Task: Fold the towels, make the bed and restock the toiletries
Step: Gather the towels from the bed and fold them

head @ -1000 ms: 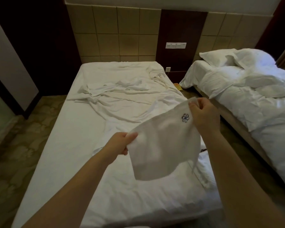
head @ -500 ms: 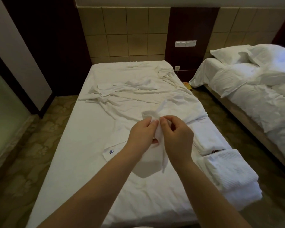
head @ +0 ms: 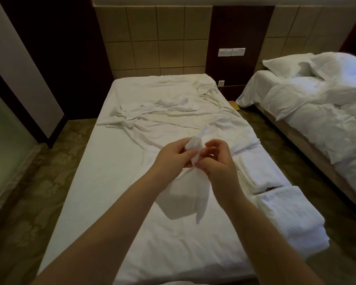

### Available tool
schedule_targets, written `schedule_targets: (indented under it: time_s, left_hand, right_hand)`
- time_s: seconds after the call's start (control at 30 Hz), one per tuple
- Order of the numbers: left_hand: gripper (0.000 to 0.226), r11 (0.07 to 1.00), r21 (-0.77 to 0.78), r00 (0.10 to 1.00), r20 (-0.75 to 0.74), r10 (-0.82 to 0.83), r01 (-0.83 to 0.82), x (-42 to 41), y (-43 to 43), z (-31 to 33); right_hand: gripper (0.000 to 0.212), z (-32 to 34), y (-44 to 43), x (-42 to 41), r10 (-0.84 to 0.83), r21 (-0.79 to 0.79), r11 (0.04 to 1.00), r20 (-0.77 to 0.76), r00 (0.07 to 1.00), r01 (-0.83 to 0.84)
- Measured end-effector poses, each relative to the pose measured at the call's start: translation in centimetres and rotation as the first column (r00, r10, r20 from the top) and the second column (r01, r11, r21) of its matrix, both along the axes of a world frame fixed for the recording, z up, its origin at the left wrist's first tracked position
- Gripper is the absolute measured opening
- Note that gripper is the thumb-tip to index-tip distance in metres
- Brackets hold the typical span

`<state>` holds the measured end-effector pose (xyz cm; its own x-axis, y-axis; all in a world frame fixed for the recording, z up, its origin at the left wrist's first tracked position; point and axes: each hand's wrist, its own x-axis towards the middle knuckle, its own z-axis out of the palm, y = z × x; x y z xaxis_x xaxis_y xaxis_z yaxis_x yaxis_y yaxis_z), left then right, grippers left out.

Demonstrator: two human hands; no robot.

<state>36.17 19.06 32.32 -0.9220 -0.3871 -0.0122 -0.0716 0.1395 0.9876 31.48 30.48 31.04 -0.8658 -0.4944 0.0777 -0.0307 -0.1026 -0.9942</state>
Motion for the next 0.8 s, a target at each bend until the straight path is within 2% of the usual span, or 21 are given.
schedule_targets:
  time_s: [0.07, 0.13, 0.23, 0.33, 0.4, 0.43, 0.5, 0.53, 0.57, 0.67, 0.73, 0.8]
  left_hand:
    - [0.015, 0.999, -0.044, 1.000, -0.002, -0.019, 0.019, 0.0, -0.5, 0.1]
    - [0.014, 0.994, -0.094, 0.999, 0.021, -0.051, 0.052, -0.1, -1.0, 0.1]
    - [0.020, 0.985, -0.092, 0.989, 0.045, -0.139, 0.143, -0.3, -1.9, 0.4]
    - [0.027, 0.977, -0.117, 0.984, 0.036, -0.175, 0.178, -0.3, -2.9, 1.1]
    - [0.024, 0.977, -0.120, 0.985, 0.012, -0.174, 0.175, -0.5, -3.6, 1.2]
    - [0.021, 0.978, -0.112, 0.984, -0.012, -0.177, 0.175, -0.6, -4.0, 1.3]
    - [0.018, 0.982, -0.081, 0.981, -0.077, -0.176, 0.170, -0.7, -4.6, 1.3]
    - [0.022, 0.983, -0.066, 0.979, -0.106, -0.175, 0.169, -0.8, -5.0, 1.3]
    - [0.030, 0.984, -0.062, 0.976, -0.131, -0.175, 0.168, -0.8, -5.4, 1.2]
    - [0.044, 0.981, -0.153, 0.978, -0.151, -0.143, 0.119, -1.0, -6.9, 0.8]
    - [0.042, 0.976, -0.209, 0.992, -0.096, -0.085, 0.064, -1.5, -8.1, 0.1]
    - [0.034, 0.974, -0.221, 0.998, -0.027, -0.050, 0.043, -1.8, -8.7, -0.4]
  right_hand:
    - [0.036, 0.2, 0.4, -0.9, 0.077, -0.045, 0.996, 0.080, 0.994, -0.074]
    - [0.035, 0.2, 0.7, -1.6, 0.136, -0.022, 0.991, 0.094, 0.986, -0.134]
    - [0.039, -0.2, 1.3, -3.0, 0.121, 0.177, 0.979, -0.105, 0.987, -0.102]
    - [0.031, -0.2, 1.9, -4.4, 0.128, 0.329, 0.944, -0.361, 0.924, -0.002]
    - [0.017, 0.0, 1.9, -5.5, 0.199, 0.467, 0.883, -0.477, 0.856, 0.055]
    - [0.018, 0.0, 1.9, -6.2, 0.256, 0.560, 0.824, -0.500, 0.827, 0.083]
    - [0.035, -0.1, 1.9, -7.4, 0.358, 0.697, 0.714, -0.445, 0.821, 0.066]
    - [0.039, -0.1, 1.9, -7.8, 0.375, 0.721, 0.693, -0.391, 0.841, 0.026]
    - [0.038, -0.1, 2.0, -8.0, 0.367, 0.709, 0.705, -0.348, 0.862, -0.014]
    - [0.031, 0.2, 1.9, -8.3, 0.220, 0.517, 0.855, -0.272, 0.937, -0.050]
    - [0.040, 0.7, 1.6, -8.5, 0.133, 0.410, 0.912, -0.332, 0.934, 0.015]
    - [0.044, 1.2, 0.7, -8.6, 0.115, 0.366, 0.929, -0.417, 0.901, 0.051]
